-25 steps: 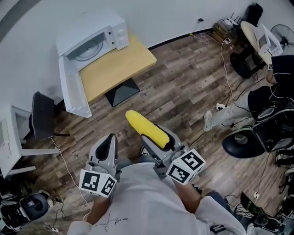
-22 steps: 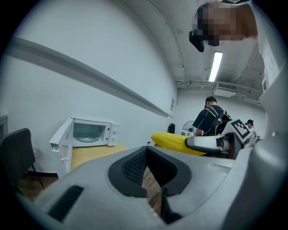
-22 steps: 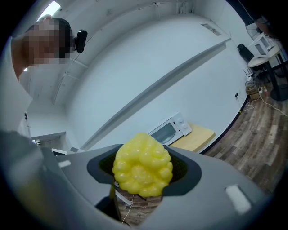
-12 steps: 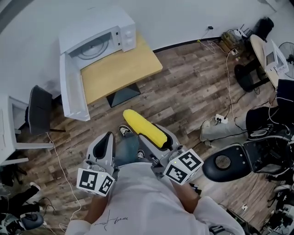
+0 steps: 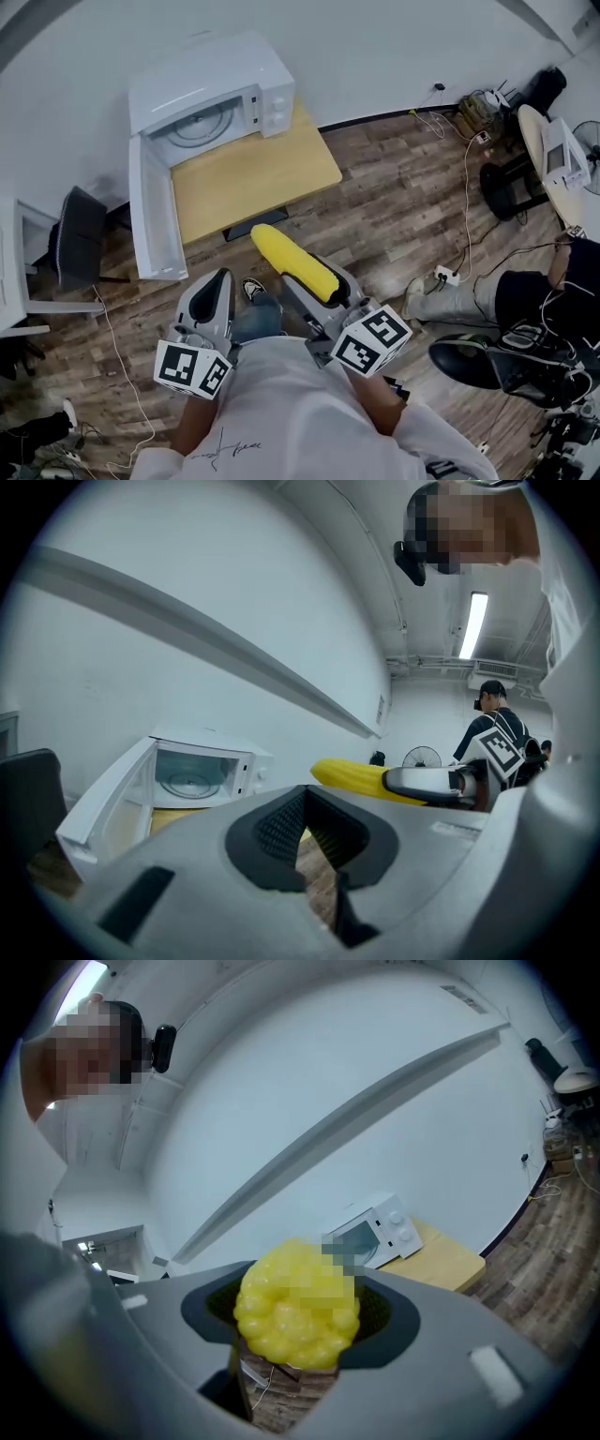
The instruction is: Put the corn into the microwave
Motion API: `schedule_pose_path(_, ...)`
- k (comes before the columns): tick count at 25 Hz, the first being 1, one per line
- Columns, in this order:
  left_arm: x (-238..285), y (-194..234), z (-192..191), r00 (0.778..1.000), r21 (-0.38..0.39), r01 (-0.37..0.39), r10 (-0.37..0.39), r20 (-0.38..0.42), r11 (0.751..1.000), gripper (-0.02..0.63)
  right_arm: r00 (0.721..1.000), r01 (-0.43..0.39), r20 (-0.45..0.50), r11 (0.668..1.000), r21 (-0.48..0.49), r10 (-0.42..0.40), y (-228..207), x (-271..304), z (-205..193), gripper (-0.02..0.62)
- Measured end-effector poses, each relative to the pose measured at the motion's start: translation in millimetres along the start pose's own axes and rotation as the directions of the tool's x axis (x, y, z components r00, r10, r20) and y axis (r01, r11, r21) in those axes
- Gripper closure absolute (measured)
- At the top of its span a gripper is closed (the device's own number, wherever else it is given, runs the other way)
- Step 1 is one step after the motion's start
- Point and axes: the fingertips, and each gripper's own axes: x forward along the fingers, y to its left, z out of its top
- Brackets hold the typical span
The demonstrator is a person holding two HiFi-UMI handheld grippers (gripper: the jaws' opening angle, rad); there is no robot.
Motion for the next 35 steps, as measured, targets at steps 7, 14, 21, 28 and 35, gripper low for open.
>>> schedule_pose_path(7, 36.0, 39.9, 26.6, 1.0, -0.005, -0.001, 0.001, 0.005, 1.0, 0.618, 1.0, -0.01, -0.022, 1.0, -0.006, 0.009, -12.9, 56.5, 25.1, 0.333)
schedule_pose_path(14, 69.3, 82.4, 43.5, 1.0, -0.014, -0.012, 0.012, 0.014, 1.0, 0.618, 1.0, 0.0, -0.028, 1.0, -0.006, 0.0, -31.4, 108.2, 41.4, 0.333)
schedule_pose_path(21, 90.6, 115.2, 56.2, 0.999, -0.016, -0.014, 0.014, 0.031, 1.0, 0.618, 0.999, -0.003, -0.047, 1.0, -0.006, 0.002, -42.9, 151.4, 50.0, 0.334)
schedule_pose_path(28, 95.8, 142.6, 68.7, 0.998, -0.037, -0.023, 0.025, 0.06, 0.999, 0.618, 0.997, -0.019, -0.069, 0.999, -0.028, 0.017, -42.5, 190.2, 54.9, 0.334)
schedule_pose_path(35, 96.1, 152.4, 66.7, 0.998, -0.054, -0.032, 0.034, 0.053, 0.998, 0.618, 0.997, 0.002, -0.075, 0.998, -0.069, -0.007, -53.2, 203.0, 64.5, 0.334)
